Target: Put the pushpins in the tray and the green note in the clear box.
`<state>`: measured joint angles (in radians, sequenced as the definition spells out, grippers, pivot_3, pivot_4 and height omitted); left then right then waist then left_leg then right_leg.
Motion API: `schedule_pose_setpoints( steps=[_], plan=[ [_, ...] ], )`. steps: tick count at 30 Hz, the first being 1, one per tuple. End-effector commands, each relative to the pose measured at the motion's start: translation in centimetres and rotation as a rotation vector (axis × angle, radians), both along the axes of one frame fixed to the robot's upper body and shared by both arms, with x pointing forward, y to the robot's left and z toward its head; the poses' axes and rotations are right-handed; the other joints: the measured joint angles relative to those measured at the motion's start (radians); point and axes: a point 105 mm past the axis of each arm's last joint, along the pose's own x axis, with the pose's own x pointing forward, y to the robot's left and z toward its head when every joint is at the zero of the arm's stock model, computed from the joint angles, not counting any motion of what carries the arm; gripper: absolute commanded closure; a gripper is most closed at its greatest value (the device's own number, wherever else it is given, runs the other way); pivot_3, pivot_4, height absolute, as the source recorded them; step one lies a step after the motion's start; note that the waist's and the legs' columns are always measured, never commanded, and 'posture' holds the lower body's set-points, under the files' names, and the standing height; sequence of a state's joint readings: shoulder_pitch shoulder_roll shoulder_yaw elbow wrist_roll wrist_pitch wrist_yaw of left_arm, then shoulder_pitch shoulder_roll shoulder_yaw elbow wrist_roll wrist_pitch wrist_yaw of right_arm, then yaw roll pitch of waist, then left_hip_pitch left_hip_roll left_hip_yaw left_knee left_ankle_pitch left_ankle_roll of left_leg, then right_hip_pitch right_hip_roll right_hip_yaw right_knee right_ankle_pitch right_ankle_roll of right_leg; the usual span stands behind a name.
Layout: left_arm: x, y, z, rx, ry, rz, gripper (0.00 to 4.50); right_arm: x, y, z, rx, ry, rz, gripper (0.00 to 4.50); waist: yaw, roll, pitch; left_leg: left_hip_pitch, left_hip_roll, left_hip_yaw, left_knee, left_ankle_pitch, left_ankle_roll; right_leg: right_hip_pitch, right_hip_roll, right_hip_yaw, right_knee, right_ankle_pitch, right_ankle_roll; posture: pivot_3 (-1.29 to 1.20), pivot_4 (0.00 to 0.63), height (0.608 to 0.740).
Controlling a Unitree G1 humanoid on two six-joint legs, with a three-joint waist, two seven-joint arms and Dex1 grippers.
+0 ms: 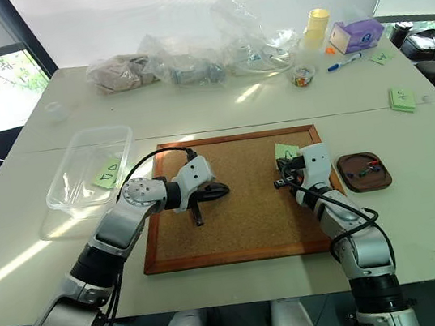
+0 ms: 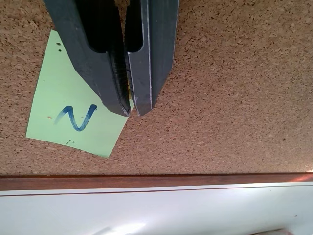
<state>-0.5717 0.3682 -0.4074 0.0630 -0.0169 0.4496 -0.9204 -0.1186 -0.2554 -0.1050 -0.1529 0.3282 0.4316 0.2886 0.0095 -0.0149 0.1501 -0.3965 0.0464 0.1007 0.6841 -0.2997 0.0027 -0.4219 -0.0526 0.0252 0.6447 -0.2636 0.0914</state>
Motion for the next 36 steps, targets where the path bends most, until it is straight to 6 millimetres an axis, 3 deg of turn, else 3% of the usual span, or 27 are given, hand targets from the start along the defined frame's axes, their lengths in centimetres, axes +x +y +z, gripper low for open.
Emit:
schedule_pose_setpoints(
  steps=[1, 5, 11, 20, 22, 24, 27, 31, 34, 36],
  plan=[
    [0.0, 0.2, -1.1, 0.038, 0.025, 0.013, 4.50, -0.1, 0.4, 0.7, 0.005, -0.027, 0.019, 4.39, 0.000, 0.000, 0.000, 0.000, 0.000, 0.000, 0.000, 0.000, 0.000, 0.000, 0.000, 0.000, 0.000, 0.000, 0.000, 0.00, 0.150, 0.737],
    [0.1, 0.2, -1.1, 0.038, 0.023, 0.014, 4.50, 0.1, 0.2, 1.2, -0.002, -0.051, 0.010, 4.39, 0.000, 0.000, 0.000, 0.000, 0.000, 0.000, 0.000, 0.000, 0.000, 0.000, 0.000, 0.000, 0.000, 0.000, 0.000, 0.00, 0.150, 0.737],
    [0.0, 0.3, -1.4, 0.040, 0.030, 0.019, 4.50, 0.4, -1.0, 5.5, -0.017, -0.283, -0.071, 4.39, 0.001, 0.000, 0.000, 0.000, -0.001, 0.000, 0.000, 0.000, 0.000, 0.000, 0.000, 0.000, 0.000, 0.000, 0.000, 0.00, 0.150, 0.737],
    [0.1, 0.2, -0.9, -0.020, 0.071, 0.035, 4.50, -0.2, -0.2, 5.4, -0.032, -0.291, -0.037, 4.39, 0.001, 0.000, 0.000, 0.000, -0.001, 0.000, 0.000, 0.000, 0.000, 0.000, 0.000, 0.000, 0.000, 0.000, 0.000, 0.00, 0.150, 0.737],
    [1.0, 0.0, 1.2, -0.162, 0.123, 0.078, 4.50, -0.5, -0.2, 5.8, -0.048, -0.303, -0.029, 4.39, 0.002, 0.000, 0.000, 0.000, 0.000, 0.000, 0.000, 0.000, 0.000, 0.000, 0.000, 0.000, 0.000, 0.000, 0.000, 0.00, 0.150, 0.737],
    [2.7, 0.2, 5.4, -0.392, 0.200, 0.133, 4.50, -1.2, -0.1, 6.8, -0.078, -0.325, -0.006, 4.39, 0.002, 0.000, 0.001, -0.001, 0.000, 0.000, 0.000, 0.000, 0.000, -0.001, 0.000, 0.000, 0.000, 0.000, 0.000, 0.00, 0.150, 0.737],
    [3.7, -0.2, 9.2, -0.601, 0.300, 0.128, 3.48, -1.9, 0.1, 7.8, -0.121, -0.348, 0.024, 4.50, -0.001, -0.002, 0.002, -0.011, -0.001, -0.003, 0.004, 0.000, 0.000, -0.009, 0.001, -0.001, 0.001, 0.002, 0.004, 0.00, 0.150, 0.737],
    [3.7, -2.1, 11.8, -0.734, 0.422, 0.068, 1.55, -2.7, 0.4, 9.0, -0.153, -0.373, 0.049, 4.50, -0.007, -0.002, 0.002, -0.011, -0.001, -0.004, 0.002, 0.000, 0.000, -0.009, 0.002, -0.001, 0.000, 0.002, 0.005, 0.00, 0.150, 0.737],
    [3.6, -3.6, 12.6, -0.776, 0.527, 0.034, 0.06, -3.1, 0.6, 9.9, -0.177, -0.395, 0.059, 4.50, -0.006, -0.002, 0.002, -0.011, -0.002, -0.006, 0.001, 0.000, 0.000, -0.009, 0.004, -0.001, 0.000, 0.002, 0.005, 0.00, 0.150, 0.737],
    [4.0, -4.8, 12.3, -0.769, 0.614, 0.062, 0.02, -3.4, 0.8, 10.4, -0.192, -0.411, 0.065, 4.50, -0.006, -0.003, 0.003, -0.011, -0.002, -0.008, 0.001, 0.001, -0.001, -0.009, 0.005, -0.001, 0.000, 0.002, 0.005, 0.00, 0.150, 0.737]
  ],
)
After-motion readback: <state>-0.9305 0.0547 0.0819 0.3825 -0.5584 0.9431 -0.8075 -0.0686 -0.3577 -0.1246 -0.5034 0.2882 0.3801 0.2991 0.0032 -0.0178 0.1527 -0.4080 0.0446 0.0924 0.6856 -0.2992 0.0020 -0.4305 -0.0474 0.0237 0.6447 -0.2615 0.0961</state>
